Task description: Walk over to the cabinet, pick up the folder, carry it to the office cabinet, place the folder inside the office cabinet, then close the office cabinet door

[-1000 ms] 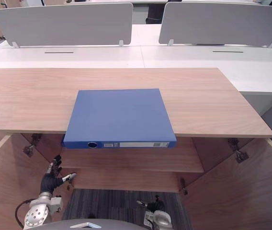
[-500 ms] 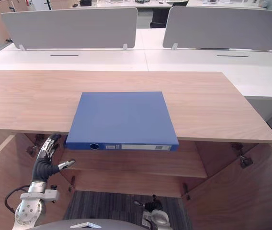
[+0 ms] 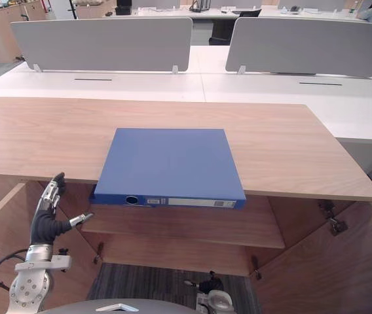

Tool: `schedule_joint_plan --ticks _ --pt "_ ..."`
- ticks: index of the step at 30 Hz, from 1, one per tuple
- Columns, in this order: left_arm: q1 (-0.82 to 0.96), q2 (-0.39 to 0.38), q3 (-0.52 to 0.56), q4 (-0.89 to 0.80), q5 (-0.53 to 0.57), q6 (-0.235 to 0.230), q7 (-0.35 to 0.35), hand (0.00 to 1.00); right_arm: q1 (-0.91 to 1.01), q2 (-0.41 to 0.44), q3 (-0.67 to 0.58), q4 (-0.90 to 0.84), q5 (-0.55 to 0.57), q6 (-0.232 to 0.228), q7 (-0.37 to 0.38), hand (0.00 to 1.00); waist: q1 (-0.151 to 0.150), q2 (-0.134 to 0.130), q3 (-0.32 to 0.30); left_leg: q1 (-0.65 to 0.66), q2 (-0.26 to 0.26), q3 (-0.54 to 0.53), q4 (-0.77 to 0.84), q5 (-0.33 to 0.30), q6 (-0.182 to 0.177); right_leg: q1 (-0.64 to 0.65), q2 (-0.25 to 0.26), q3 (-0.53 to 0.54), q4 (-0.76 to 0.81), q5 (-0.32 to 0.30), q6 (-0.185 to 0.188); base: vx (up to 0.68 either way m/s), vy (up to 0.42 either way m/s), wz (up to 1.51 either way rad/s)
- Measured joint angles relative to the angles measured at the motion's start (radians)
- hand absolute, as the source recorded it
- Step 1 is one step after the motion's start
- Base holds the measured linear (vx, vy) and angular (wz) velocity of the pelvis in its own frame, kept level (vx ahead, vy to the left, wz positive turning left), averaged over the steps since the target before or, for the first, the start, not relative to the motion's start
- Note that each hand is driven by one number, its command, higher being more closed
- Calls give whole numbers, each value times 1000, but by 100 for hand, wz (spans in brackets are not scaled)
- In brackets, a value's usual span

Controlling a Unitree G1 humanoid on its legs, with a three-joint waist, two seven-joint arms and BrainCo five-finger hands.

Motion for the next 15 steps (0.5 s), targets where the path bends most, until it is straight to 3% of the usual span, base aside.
schedule_joint_plan --ticks 10,15 --pt "6 6 -11 -147 -86 -17 -51 0 -8 -40 37 48 0 1 3 0 -30 15 -16 -4 5 10 0 0 0 -1 8 36 -12 23 3 -7 4 -3" --pt "5 74 -12 -191 -57 -18 -49 0 -9 -46 38 55 0 1 4 0 -33 21 -20 -2 8 21 0 0 0 -2 10 53 -13 15 -7 -41 4 -6"
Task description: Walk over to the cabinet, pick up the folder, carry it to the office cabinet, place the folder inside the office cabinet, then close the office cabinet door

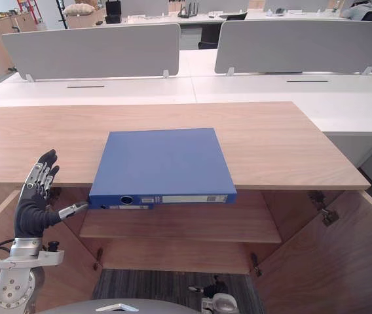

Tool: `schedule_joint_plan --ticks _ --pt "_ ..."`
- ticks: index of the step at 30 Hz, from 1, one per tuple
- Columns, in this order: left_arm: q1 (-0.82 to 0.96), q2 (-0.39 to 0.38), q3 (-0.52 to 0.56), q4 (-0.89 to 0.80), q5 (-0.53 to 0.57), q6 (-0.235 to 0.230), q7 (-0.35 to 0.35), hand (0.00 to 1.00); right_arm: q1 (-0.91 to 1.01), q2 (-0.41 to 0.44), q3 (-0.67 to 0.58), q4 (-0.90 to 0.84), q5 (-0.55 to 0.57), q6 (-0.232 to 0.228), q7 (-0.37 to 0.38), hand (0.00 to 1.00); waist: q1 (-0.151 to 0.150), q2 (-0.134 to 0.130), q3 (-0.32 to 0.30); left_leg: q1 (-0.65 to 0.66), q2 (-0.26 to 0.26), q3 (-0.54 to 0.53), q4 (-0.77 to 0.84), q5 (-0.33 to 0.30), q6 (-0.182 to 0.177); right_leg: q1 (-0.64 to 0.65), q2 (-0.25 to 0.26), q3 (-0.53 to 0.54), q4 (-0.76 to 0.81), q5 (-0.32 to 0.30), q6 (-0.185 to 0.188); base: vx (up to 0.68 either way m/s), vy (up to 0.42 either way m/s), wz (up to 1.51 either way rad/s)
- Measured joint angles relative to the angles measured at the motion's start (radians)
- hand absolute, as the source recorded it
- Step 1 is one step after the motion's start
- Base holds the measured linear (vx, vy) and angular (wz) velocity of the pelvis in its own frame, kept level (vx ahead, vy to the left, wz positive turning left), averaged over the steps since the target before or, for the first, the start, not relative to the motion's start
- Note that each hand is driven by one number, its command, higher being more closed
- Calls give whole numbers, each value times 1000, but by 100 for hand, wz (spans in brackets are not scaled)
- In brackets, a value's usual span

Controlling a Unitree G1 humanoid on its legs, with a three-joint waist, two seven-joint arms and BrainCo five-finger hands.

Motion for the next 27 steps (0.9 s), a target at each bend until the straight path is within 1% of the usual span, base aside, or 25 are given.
schedule_joint_plan --ticks 2,4,8,11,12,16,20,22,27 --pt "-2 39 -1 -2 63 -1 3 0 0 -3 0 1 0 0 0 0 -5 3 -3 1 -1 1 0 0 0 0 0 4 0 0 0 0 0 0" --pt "-4 57 -7 -2 101 -1 4 0 0 -4 1 2 0 -1 0 0 -8 7 -7 1 -1 1 0 0 0 0 0 5 0 1 0 0 0 0" --pt "-31 90 -32 -3 200 -1 17 0 -9 -8 4 19 0 -2 0 0 -14 7 -9 2 0 3 0 1 0 0 1 8 0 1 0 0 0 0" --pt "-46 95 -56 -3 258 -2 46 0 -10 -11 13 19 0 -3 -1 0 -16 7 -9 2 0 4 0 1 0 -1 1 10 0 2 0 0 0 0" --pt "-54 95 -74 -3 292 -4 63 0 -11 -14 25 19 0 -3 -1 0 -18 7 -9 2 0 4 0 1 0 -2 1 11 0 2 0 0 0 0" --pt "-69 90 -111 -3 337 -9 93 0 -9 -15 29 22 0 -3 -2 0 -19 8 -16 2 2 11 0 2 0 -14 4 23 5 13 7 18 4 -6" --pt "-79 85 -124 25 416 -8 131 0 -12 -15 29 20 0 -3 -4 0 -18 7 -14 15 2 6 -1 2 0 -4 8 25 -1 6 -14 -2 -1 -3" --pt "-84 82 -143 54 446 -8 150 0 -10 -15 30 20 0 -3 -4 0 -17 6 -15 20 1 4 -1 1 0 3 7 23 -2 5 -14 -33 0 3" --pt "-97 73 -196 130 522 5 160 0 -10 -14 40 19 0 -3 -9 0 -21 3 -17 19 0 2 -1 1 -1 1 6 26 -4 3 -12 -14 1 0"
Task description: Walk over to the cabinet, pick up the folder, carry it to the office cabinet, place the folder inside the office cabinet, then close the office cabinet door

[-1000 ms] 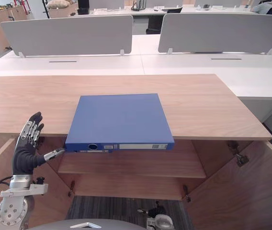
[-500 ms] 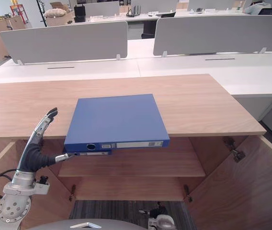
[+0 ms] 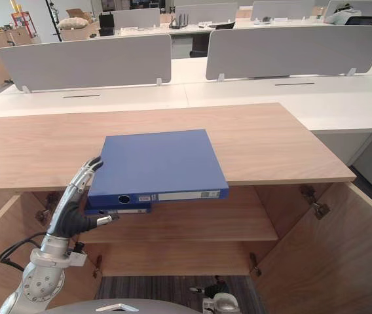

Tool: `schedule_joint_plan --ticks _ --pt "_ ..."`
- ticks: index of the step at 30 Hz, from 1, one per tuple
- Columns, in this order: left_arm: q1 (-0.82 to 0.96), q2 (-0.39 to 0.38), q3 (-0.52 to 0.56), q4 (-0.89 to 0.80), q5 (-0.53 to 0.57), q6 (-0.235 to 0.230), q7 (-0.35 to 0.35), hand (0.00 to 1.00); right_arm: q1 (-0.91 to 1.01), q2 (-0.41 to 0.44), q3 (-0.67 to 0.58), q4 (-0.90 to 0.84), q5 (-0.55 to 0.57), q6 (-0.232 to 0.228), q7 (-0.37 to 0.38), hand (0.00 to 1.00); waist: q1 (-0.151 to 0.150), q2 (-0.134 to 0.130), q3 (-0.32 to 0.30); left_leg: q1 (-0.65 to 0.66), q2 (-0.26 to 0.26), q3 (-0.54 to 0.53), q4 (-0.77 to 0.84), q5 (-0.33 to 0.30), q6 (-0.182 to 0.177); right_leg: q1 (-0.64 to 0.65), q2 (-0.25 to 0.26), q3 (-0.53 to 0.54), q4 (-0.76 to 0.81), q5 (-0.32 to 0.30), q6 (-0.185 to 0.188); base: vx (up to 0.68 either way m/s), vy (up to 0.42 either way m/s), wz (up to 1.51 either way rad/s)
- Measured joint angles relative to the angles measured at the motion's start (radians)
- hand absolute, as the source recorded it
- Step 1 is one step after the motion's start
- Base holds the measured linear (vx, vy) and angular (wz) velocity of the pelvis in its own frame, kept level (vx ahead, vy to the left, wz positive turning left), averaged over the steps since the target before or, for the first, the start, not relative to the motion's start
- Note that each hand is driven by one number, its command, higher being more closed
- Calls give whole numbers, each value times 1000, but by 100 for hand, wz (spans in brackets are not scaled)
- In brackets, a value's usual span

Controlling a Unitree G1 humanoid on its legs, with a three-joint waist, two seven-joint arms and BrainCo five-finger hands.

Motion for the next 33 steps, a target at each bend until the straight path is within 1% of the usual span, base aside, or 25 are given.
schedule_joint_plan --ticks 3,6,9,11,14,19,23,33 --pt "-10 -11 -28 40 31 12 4 0 0 0 10 0 0 0 -1 0 -3 -4 -3 -1 -2 0 0 0 0 0 -1 1 -4 0 0 0 0 0" --pt "-14 -11 -48 67 74 22 24 0 0 2 19 0 0 0 -2 0 -6 -10 -8 -2 -3 0 0 -1 -1 0 -1 4 -9 1 1 16 0 -2" --pt "-29 -12 -57 82 119 32 44 0 0 2 19 0 0 0 -2 0 -7 -10 -9 -2 -3 0 0 -1 -1 0 -1 5 -11 1 1 8 -1 -1" --pt "-51 -18 -58 110 159 48 66 0 0 2 19 0 0 0 -4 0 -8 -8 -13 -2 -3 0 0 -1 -1 0 -1 5 -12 1 1 0 0 0" --pt "-58 -34 -58 120 183 67 79 0 -1 3 19 0 0 0 -17 0 -17 -8 -18 -2 -3 0 0 -1 -1 -1 -1 6 -11 1 1 0 0 0" --pt "-63 -37 -58 132 216 84 91 0 0 4 19 1 0 0 -22 0 -24 -7 -27 -3 -3 0 0 -1 -1 -2 -1 7 -11 1 1 0 0 0" --pt "-85 -39 -58 150 241 98 112 0 6 4 18 2 0 2 -22 0 -28 -7 -47 -18 -3 0 0 -1 -1 -17 -1 8 -10 2 1 0 0 0" --pt "-138 -37 -57 149 345 122 147 0 4 4 17 2 2 2 -21 0 -35 -7 -47 -17 -3 1 0 -1 -1 -16 0 9 -12 4 1 0 0 0"
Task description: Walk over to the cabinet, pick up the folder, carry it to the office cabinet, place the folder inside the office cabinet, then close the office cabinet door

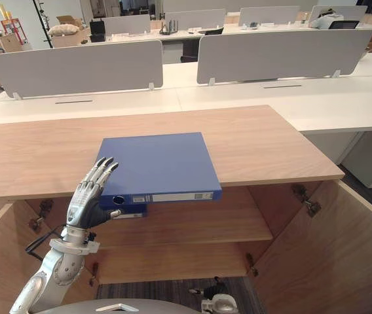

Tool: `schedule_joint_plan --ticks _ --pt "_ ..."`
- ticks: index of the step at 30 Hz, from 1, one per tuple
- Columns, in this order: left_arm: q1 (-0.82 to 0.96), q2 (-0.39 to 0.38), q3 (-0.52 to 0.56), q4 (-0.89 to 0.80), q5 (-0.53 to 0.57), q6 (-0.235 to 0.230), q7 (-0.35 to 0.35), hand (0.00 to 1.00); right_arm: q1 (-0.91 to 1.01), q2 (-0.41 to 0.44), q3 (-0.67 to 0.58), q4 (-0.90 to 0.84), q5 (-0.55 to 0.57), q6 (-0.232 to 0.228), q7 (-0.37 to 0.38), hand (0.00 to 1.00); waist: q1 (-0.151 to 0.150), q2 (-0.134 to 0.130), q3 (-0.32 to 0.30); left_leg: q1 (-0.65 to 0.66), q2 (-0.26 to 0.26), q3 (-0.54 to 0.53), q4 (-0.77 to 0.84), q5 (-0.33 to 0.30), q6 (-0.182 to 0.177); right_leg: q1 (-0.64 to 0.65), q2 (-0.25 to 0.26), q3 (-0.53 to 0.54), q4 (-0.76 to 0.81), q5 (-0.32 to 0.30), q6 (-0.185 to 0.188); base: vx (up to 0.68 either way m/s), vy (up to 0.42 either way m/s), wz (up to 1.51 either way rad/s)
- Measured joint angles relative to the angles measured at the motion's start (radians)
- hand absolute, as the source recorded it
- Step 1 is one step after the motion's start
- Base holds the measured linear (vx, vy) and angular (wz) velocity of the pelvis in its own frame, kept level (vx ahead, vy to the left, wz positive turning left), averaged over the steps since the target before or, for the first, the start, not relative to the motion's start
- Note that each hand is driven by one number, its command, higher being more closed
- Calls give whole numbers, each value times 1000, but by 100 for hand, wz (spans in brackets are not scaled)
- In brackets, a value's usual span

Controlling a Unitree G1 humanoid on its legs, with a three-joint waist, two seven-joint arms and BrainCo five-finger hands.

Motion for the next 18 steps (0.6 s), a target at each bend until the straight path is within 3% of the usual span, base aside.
schedule_joint_plan --ticks 18 --pt "-70 30 -2 11 113 46 4 0 -2 2 -28 0 0 2 8 0 -16 -1 0 0 0 2 0 -1 0 0 0 2 -2 1 -1 0 0 0"
